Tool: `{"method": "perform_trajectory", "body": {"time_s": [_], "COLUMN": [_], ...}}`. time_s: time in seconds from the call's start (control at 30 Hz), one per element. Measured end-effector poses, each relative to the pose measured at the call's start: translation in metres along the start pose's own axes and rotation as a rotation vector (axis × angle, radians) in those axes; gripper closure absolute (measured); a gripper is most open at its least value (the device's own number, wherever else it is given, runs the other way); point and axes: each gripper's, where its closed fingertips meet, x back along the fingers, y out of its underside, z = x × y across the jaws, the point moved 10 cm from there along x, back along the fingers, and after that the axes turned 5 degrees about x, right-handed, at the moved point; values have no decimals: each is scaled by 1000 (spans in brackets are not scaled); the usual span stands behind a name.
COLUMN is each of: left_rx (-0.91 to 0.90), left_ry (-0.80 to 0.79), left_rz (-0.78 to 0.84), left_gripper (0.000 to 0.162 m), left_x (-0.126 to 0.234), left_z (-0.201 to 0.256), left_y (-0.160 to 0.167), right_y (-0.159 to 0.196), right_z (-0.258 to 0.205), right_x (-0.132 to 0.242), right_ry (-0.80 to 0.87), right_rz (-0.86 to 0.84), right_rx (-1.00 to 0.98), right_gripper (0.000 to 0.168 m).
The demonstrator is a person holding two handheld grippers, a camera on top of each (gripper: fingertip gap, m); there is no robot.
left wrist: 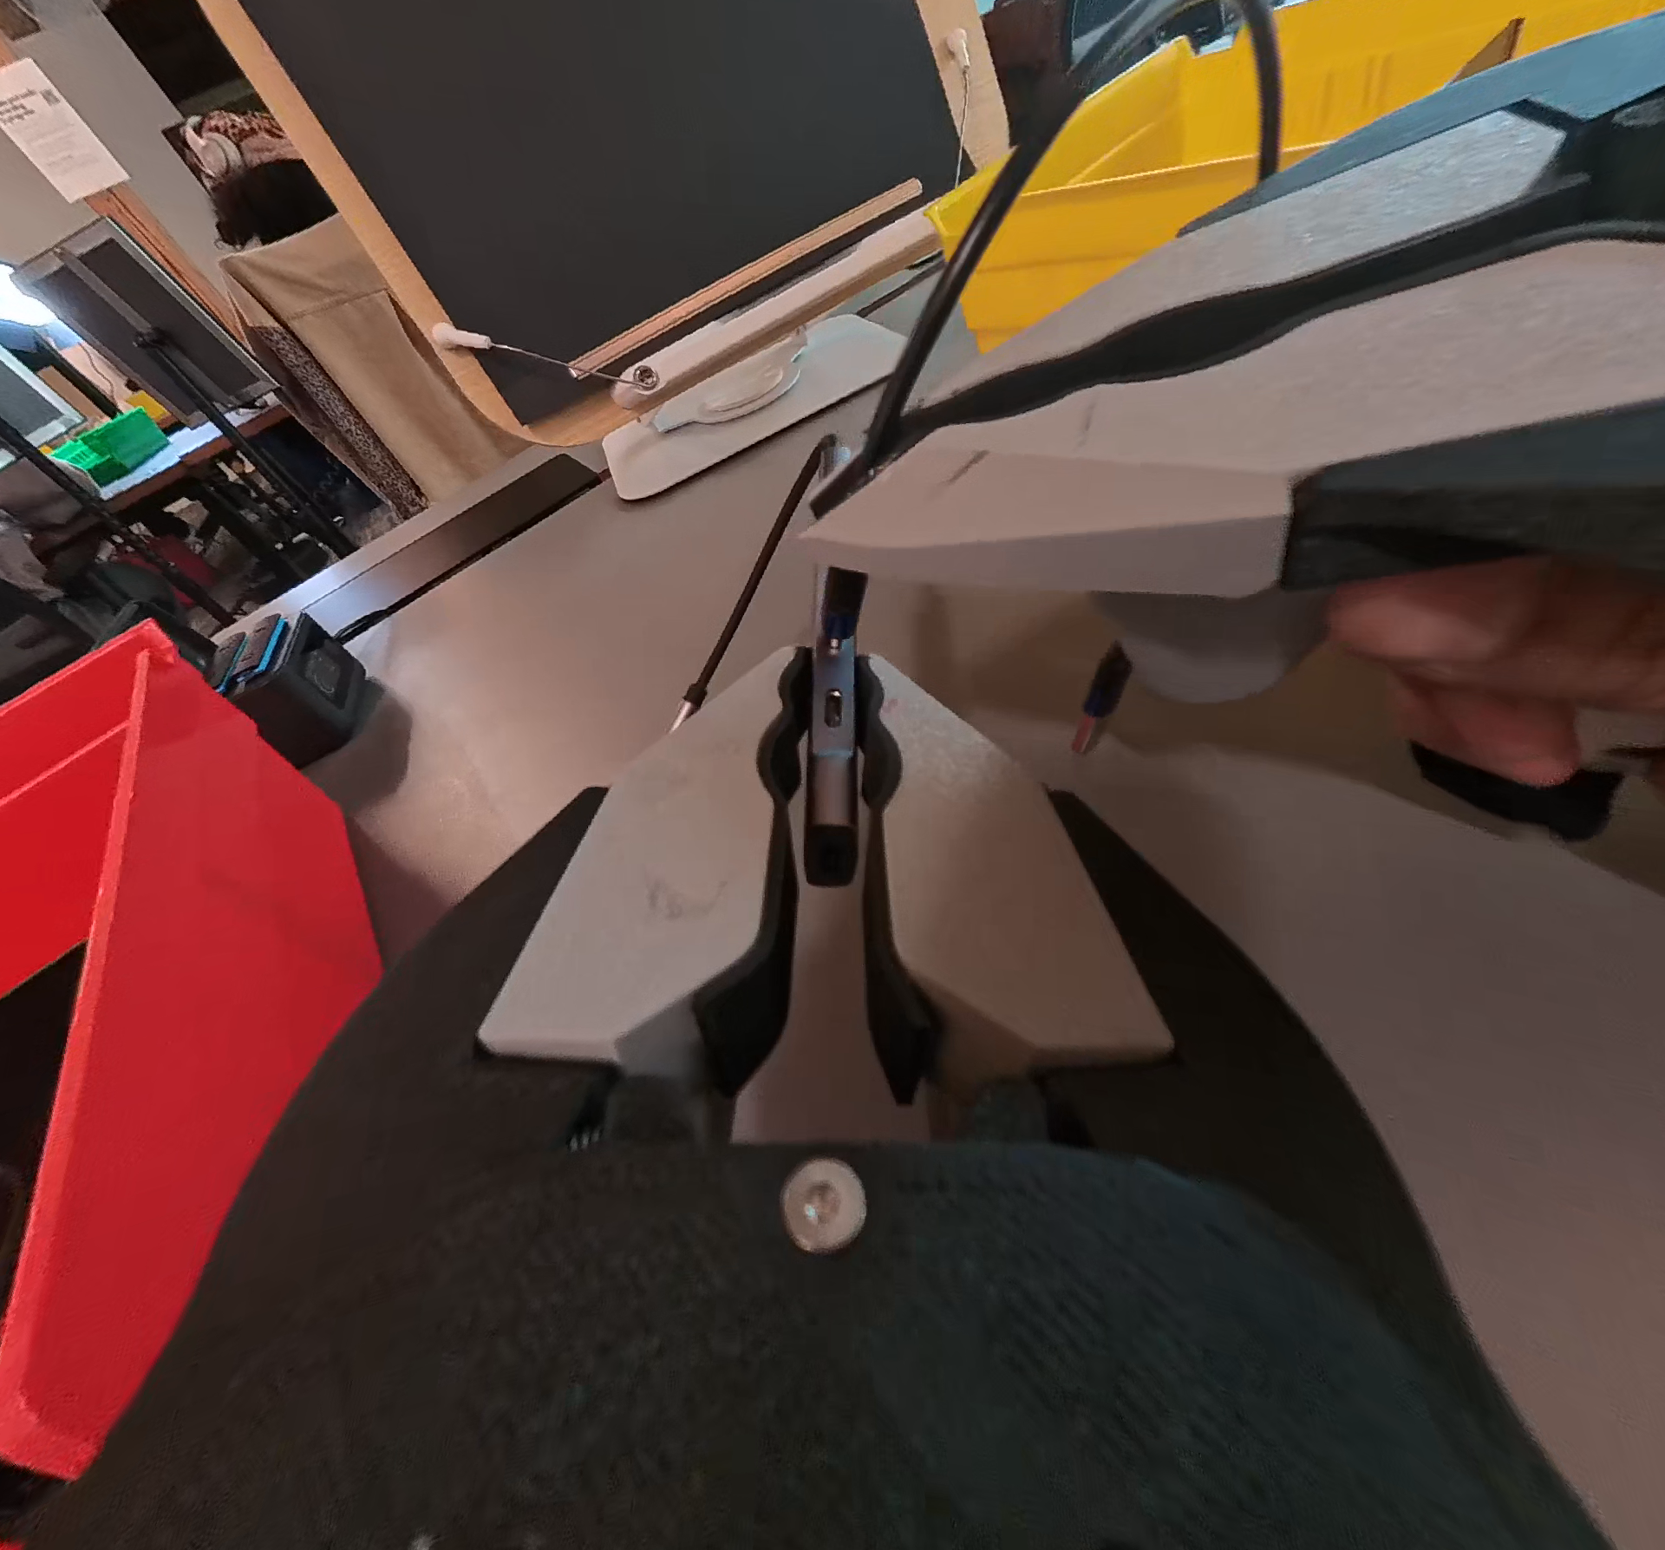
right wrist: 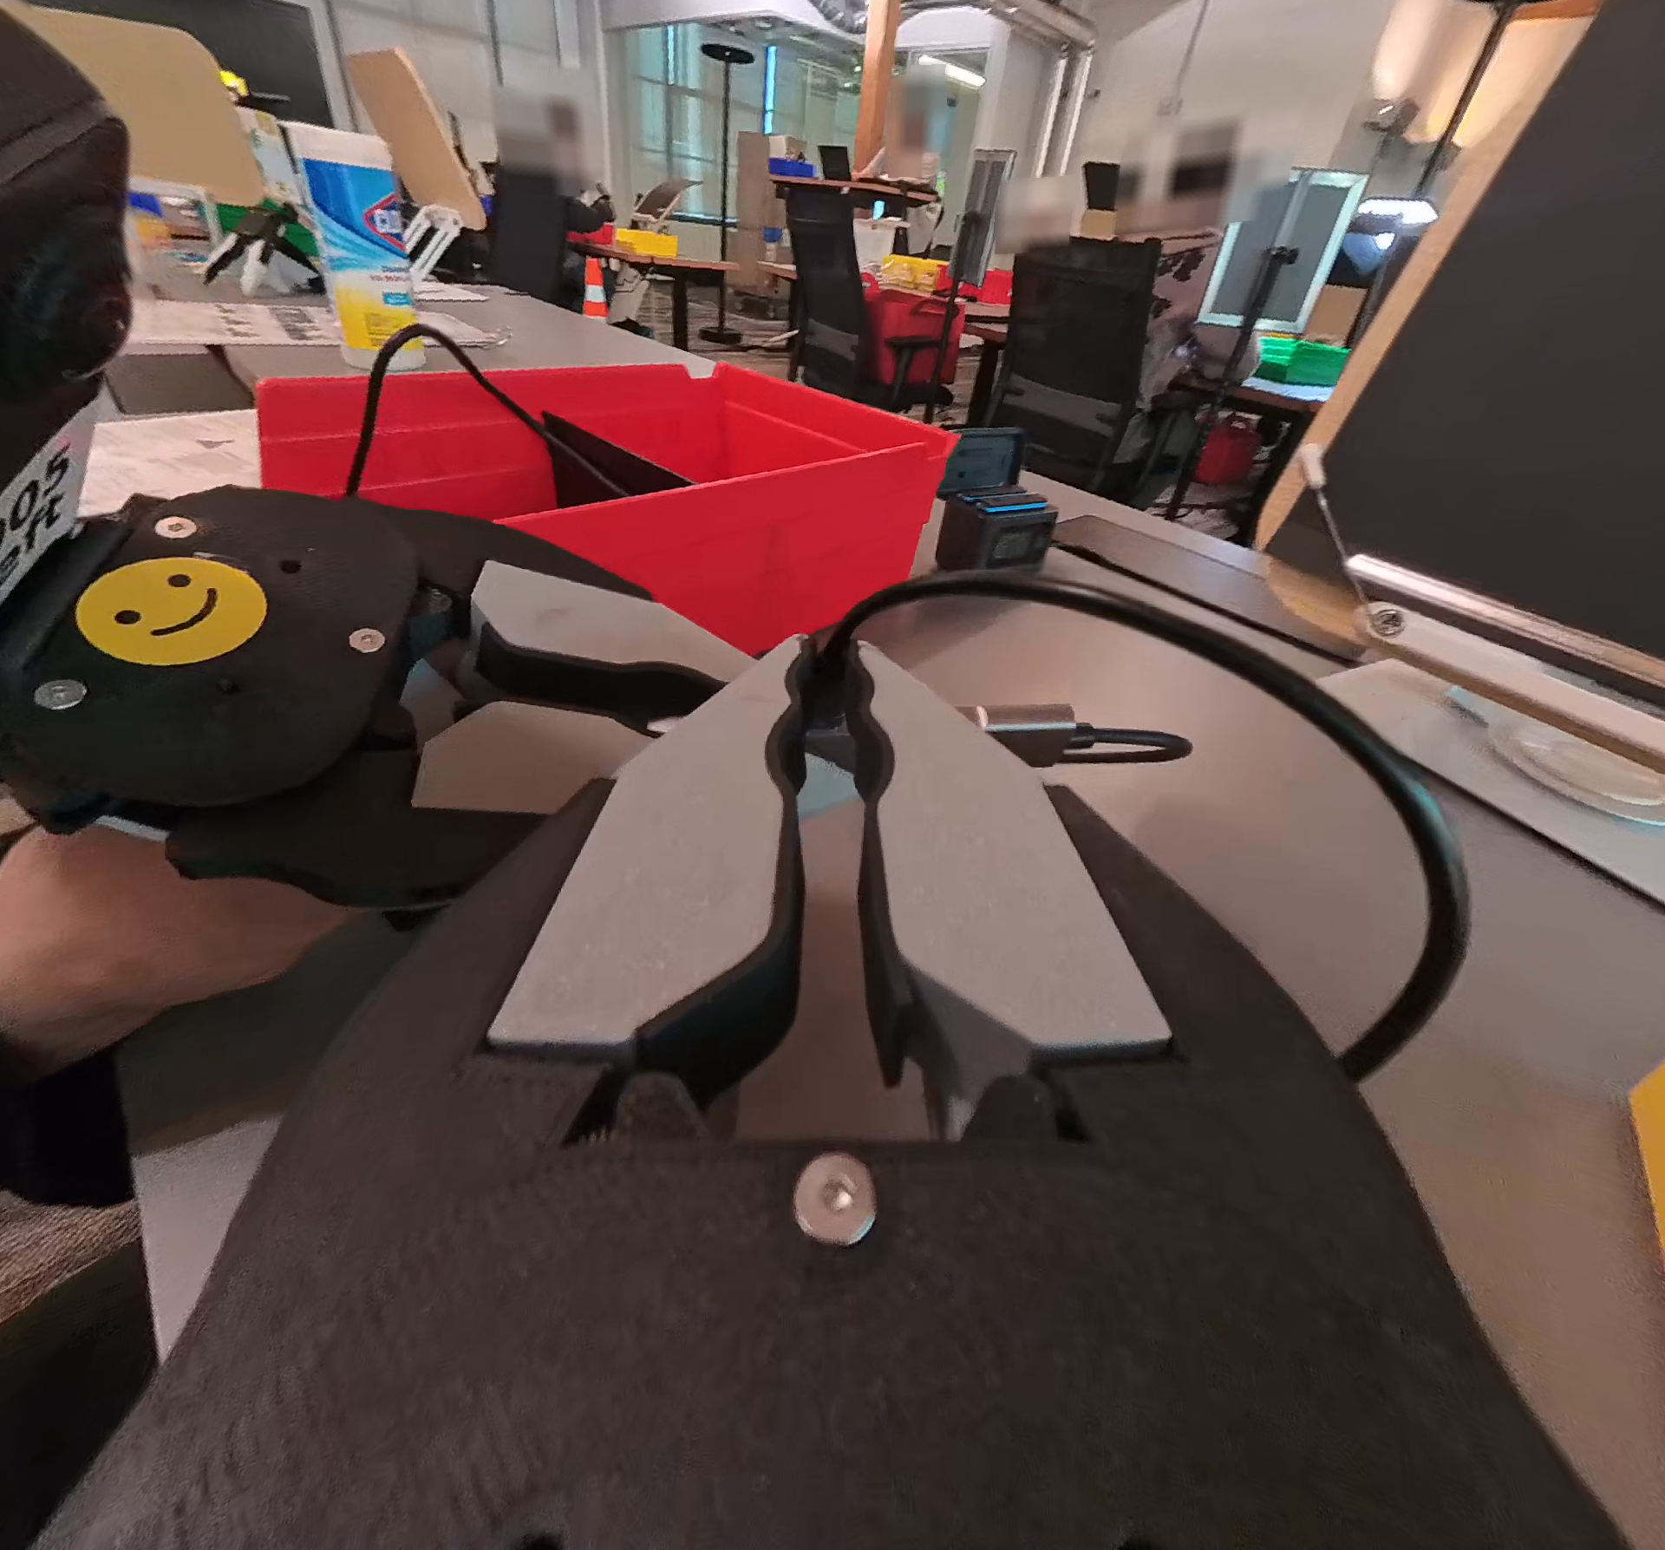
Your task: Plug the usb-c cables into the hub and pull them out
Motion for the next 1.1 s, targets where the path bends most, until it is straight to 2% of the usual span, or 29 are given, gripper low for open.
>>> {"method": "perform_trajectory", "body": {"time_s": [0.4, 0.57, 0.63, 0.73, 0.77, 0.9, 0.97, 1.0, 1.03, 1.1], "left_rx": [-10, 14, -13, -29, -24, -36, -46, -50, -62, -77], "left_ry": [39, 87, 178, 207, 231, 397, 426, 457, 491, 519], "left_rz": [-67, 0, 5, 18, 29, 58, 76, 83, 93, 103], "left_gripper": [157, 156, 155, 155, 155, 155, 155, 155, 155, 155], "left_x": [-5, -3, -2, 3, 5, 15, 21, 24, 27, 30], "left_z": [1, -3, 0, -1, -1, 4, 4, 6, 8, 10], "left_y": [3, 1, 2, 3, 3, 2, 1, 1, 1, 2], "right_y": [8, -3, -9, -15, -16, -24, -25, -25, -25, -27], "right_z": [13, 25, 30, 35, 36, 33, 25, 22, 22, 21], "right_x": [-4, -4, 1, 8, 10, 12, 17, 19, 20, 21], "right_ry": [-114, -252, -320, -390, -389, -415, -546, -587, -595, -625], "right_rz": [-67, -53, -137, -317, -382, -481, -549, -580, -602, -637], "right_rx": [-14, -31, 18, 137, 198, 434, 488, 519, 551, 538], "right_gripper": [165, 166, 163, 150, 141, 130, 143, 138, 150, 157]}}
